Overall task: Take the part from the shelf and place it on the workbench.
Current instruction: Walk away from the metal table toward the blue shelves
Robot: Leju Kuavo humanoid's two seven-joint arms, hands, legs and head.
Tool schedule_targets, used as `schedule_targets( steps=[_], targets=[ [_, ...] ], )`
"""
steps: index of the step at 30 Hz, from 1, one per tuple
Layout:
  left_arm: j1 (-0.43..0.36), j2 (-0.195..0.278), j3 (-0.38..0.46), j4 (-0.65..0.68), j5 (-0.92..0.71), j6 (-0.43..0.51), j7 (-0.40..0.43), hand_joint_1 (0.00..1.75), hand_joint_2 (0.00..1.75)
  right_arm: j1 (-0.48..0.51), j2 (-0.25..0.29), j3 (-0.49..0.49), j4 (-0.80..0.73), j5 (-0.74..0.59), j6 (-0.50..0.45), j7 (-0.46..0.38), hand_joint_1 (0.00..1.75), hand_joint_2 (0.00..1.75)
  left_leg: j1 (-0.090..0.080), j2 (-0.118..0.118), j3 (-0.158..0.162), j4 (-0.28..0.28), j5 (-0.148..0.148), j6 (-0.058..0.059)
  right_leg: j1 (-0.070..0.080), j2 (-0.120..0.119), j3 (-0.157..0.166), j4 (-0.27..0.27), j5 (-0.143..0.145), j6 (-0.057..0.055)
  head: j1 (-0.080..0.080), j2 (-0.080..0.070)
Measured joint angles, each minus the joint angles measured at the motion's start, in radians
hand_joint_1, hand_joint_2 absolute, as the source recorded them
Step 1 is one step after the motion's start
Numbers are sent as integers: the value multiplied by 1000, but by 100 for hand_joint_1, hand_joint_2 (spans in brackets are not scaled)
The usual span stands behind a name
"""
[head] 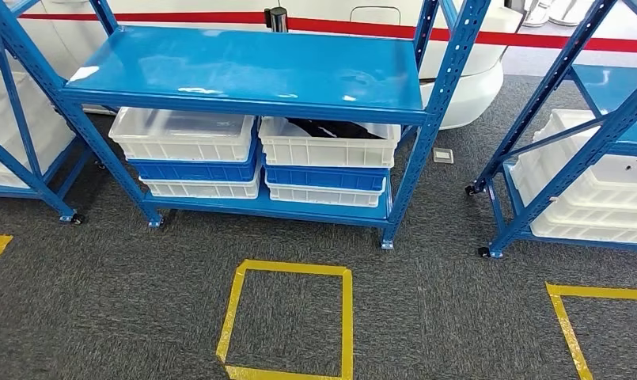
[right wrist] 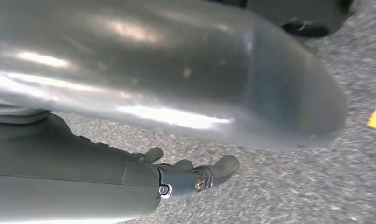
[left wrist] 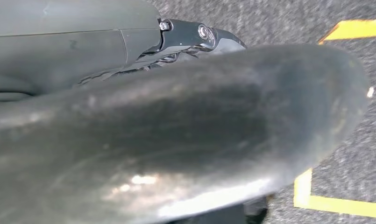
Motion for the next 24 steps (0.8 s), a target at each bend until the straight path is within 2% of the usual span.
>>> schedule_targets(
  steps=[1, 2, 4, 6, 7, 9, 10, 11, 12, 13, 14, 15, 16, 18, 20, 21, 22, 24],
  targets=[
    [-1, -1, 0, 1, 0, 0, 1, 0, 0, -2, 0, 0, 0, 0, 0, 0, 0, 0, -1, 1, 8, -22, 6, 6, 2, 1, -1, 2, -6, 7, -1, 0],
    [-1, -2, 0, 2, 0, 0, 1, 0, 0, -3, -1, 0, 0, 0, 0, 0, 0, 0, -4, 2, 8, -22, -2, 15, 4, 1, -3, 2, -9, 13, -1, 0],
    [-1, -1, 0, 2, -1, 1, 2, 0, 0, -4, -1, 0, 0, 0, 0, 0, 0, 0, -5, 2, 13, -23, 7, 34, 4, 0, -7, 3, -17, 22, 2, 0],
    [-1, -1, 0, 1, -1, 3, 2, 0, 0, -4, -1, 0, 0, 0, 0, 0, 0, 0, -4, 0, 17, -26, 5, 46, 3, -2, -28, 49, -37, 26, 5, 0],
    [-2, -1, 0, 1, -1, 4, 2, 0, 0, -5, -2, 0, 0, 0, 0, 0, 0, 0, -4, 0, 18, -27, 3, 51, 3, -2, -61, 106, -58, 24, 6, 0],
    [-3, -1, 0, 1, -1, 5, 2, 0, 0, -5, -1, -1, 0, 1, 0, 0, 0, 0, -7, 0, 21, -27, -4, 61, 3, -2, -153, 255, -103, 19, 7, 0],
    [-3, -1, 0, 1, -2, 5, 2, 0, 0, -4, -1, -1, 0, 2, 0, 0, 0, 0, -9, -1, 24, -27, -7, 63, 3, -2, -192, 306, -111, 21, 7, 0],
    [-3, -1, 0, 1, -2, 5, 2, 0, 0, -3, -1, -1, 0, 2, 0, 0, 0, 0, -10, -2, 28, -27, -11, 65, 3, -2, -212, 319, -101, 27, 7, 0],
    [-3, -1, 0, 1, -2, 5, 3, 0, 0, -1, -1, -1, 0, 3, 0, 0, 0, 0, -10, -5, 35, -27, -16, 65, 3, -2, -209, 288, -73, 35, 7, 0],
    [-2, -2, 0, 1, -3, 5, 3, 0, 0, 0, -1, -1, 0, 3, 0, 0, 0, 0, -10, -6, 43, -28, -20, 63, 4, -3, -190, 223, -34, 42, 7, 0],
    [-2, -2, 0, 1, -3, 5, 3, 0, 0, 0, -2, -1, 0, 3, 0, 0, 0, 0, -11, -8, 49, -28, -25, 61, 6, -4, -164, 147, 4, 45, 8, 0],
    [-3, -2, 0, 1, -3, 5, 3, 0, 0, -1, -2, -1, 0, 3, 0, 0, 0, 0, -13, -8, 54, -28, -31, 56, 10, -6, -140, 84, 33, 42, 8, 0],
    [-3, -3, 0, 1, -3, 5, 3, 0, 0, -2, -2, -1, 0, 3, 0, 0, 0, 0, -15, -9, 57, -29, -36, 51, 13, -7, -126, 45, 48, 36, 8, 0],
    [-4, -3, 0, 1, -4, 5, 3, 0, 0, -4, -2, -1, 0, 3, 0, 0, 0, 0, -17, -9, 61, -34, -43, 40, 20, -7, -118, 30, 51, 20, 7, 0],
    [-4, -3, 0, 1, -4, 5, 4, 0, 0, -3, -2, -2, 0, 3, 0, 0, 0, 0, -15, -6, 65, -30, -48, 30, 12, -6, -107, 21, 55, 5, 6, 0],
    [-4, -2, 0, 1, -4, 5, 4, 0, 0, -2, -2, -2, 0, 3, 0, 0, 0, 0, -15, -5, 58, -8, -61, 26, 7, -5, -99, 16, 56, -3, 6, 0],
    [-4, -2, 0, 1, -4, 6, 4, 0, 0, -2, -2, -2, 0, 3, 1, 0, 0, 0, -14, -3, 39, 35, -85, 23, 4, -5, -90, 11, 55, -10, 5, 0],
    [-4, -2, 0, 1, -5, 7, 6, 0, 0, -2, -1, -2, 0, 3, 2, 0, 0, 0, -14, -2, -30, 161, -143, 16, 6, -6, -80, 10, 48, -20, 5, 0]
  ],
)
